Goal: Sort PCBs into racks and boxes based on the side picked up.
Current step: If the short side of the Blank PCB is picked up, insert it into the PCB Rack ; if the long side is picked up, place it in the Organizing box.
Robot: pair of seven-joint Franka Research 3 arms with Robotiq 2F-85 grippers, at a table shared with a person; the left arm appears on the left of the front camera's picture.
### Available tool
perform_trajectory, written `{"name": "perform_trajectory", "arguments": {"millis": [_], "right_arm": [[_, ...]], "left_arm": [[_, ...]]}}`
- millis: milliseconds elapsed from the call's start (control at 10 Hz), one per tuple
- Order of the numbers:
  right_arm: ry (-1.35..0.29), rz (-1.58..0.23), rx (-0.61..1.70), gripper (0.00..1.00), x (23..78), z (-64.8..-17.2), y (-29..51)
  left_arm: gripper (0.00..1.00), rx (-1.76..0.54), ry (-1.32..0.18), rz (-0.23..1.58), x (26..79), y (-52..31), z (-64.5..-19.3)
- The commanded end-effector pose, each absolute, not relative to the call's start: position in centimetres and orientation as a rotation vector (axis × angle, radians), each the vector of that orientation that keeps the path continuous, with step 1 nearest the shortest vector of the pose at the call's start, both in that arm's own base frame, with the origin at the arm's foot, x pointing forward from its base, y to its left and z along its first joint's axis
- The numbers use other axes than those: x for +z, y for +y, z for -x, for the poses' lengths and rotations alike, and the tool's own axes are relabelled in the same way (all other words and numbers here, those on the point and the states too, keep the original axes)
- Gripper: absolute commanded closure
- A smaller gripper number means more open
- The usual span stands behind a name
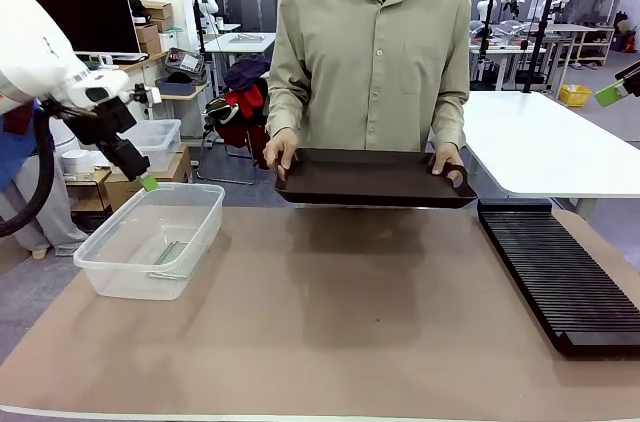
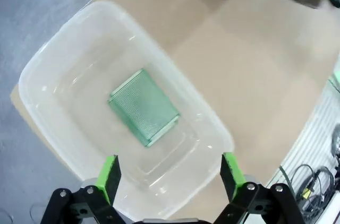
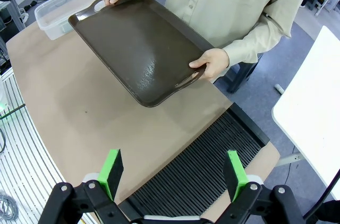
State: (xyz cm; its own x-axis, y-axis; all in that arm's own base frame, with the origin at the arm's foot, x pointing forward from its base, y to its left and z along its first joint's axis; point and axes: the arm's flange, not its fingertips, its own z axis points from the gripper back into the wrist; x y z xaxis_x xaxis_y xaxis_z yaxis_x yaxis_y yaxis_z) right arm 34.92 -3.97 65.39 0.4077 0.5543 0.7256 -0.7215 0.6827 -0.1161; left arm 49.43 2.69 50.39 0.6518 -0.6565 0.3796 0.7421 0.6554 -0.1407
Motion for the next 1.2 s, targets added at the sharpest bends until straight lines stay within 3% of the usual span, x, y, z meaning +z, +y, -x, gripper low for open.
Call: {"name": "perform_trajectory", "arguments": {"millis": [0,300,1100], "right_arm": [[-0.819,-0.242,0.819,0.00,65.3,-35.0,-3.8],[-0.819,-0.242,0.819,0.00,65.3,-35.0,-3.8],[-0.819,-0.242,0.819,0.00,65.3,-35.0,-3.8]], "left_arm": [[0.00,-0.919,-0.373,0.425,52.8,2.8,-48.0],[0.00,-1.013,-0.512,0.468,55.5,1.3,-47.1],[0.00,-1.099,-0.654,0.436,58.7,-0.2,-43.9]]}}
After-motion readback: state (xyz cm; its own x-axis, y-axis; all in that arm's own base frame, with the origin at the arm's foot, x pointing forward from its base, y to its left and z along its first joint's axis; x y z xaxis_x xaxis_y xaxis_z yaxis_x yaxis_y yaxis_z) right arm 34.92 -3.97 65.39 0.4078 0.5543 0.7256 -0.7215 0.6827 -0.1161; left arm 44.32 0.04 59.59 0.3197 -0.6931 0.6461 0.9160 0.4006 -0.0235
